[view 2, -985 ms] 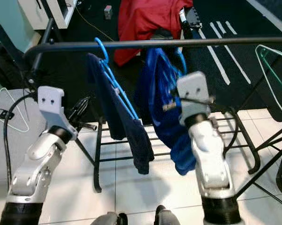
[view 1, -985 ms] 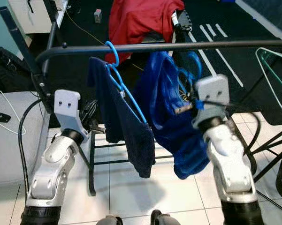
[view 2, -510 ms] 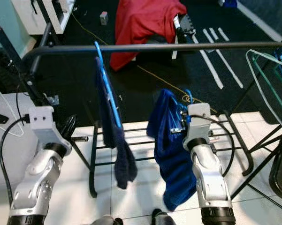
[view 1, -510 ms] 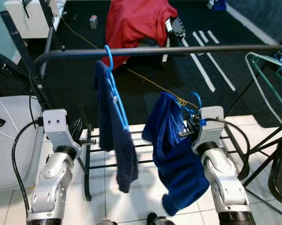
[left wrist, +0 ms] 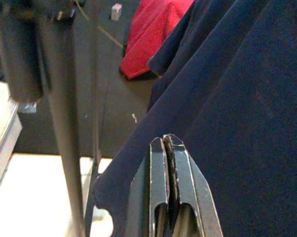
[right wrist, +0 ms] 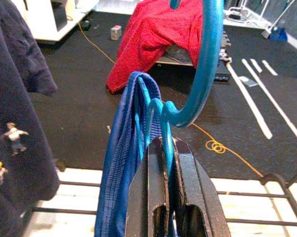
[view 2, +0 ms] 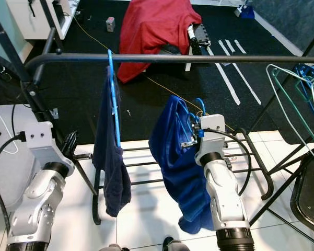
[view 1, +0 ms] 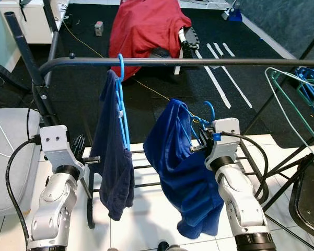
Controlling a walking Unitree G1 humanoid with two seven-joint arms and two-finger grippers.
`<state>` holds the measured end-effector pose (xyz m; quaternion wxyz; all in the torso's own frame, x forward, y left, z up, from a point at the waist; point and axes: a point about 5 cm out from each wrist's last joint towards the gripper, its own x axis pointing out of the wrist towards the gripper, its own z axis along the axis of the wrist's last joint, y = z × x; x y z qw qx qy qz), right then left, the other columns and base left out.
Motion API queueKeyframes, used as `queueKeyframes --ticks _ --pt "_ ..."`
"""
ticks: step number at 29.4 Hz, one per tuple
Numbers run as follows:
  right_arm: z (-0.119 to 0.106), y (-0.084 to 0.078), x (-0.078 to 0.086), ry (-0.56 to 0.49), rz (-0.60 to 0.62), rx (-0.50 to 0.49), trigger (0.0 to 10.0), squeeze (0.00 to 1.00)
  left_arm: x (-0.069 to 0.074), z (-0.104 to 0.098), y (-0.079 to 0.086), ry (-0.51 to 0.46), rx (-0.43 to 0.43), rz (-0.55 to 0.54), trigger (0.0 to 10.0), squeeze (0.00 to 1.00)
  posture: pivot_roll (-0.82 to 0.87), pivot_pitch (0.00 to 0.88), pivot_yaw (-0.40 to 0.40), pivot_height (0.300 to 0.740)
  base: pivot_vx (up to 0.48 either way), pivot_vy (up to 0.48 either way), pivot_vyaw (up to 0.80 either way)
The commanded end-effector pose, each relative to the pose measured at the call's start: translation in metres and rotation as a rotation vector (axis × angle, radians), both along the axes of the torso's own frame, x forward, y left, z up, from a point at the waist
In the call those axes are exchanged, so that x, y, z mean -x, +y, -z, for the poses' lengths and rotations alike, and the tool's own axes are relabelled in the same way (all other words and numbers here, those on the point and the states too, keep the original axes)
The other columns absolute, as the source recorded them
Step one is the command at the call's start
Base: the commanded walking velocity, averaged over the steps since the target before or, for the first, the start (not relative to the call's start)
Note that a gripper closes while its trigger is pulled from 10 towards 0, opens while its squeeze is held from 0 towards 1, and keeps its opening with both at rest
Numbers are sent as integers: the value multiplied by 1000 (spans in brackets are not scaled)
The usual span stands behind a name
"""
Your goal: Hang hanger
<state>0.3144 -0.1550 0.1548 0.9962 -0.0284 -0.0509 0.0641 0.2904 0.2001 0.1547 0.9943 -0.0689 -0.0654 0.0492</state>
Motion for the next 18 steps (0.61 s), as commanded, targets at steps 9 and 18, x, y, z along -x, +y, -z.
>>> queueKeyframes --ticks 9,18 --pt "-2 -2 -3 -12 -12 -26 10000 0 -7 -6 -8 -13 2 50 10000 0 -42 162 -54 740 -27 0 0" --pt "0 -1 -5 1 -16 -35 10000 0 -6 -10 -6 -24 -7 55 10000 0 -37 167 -61 740 -289 0 0"
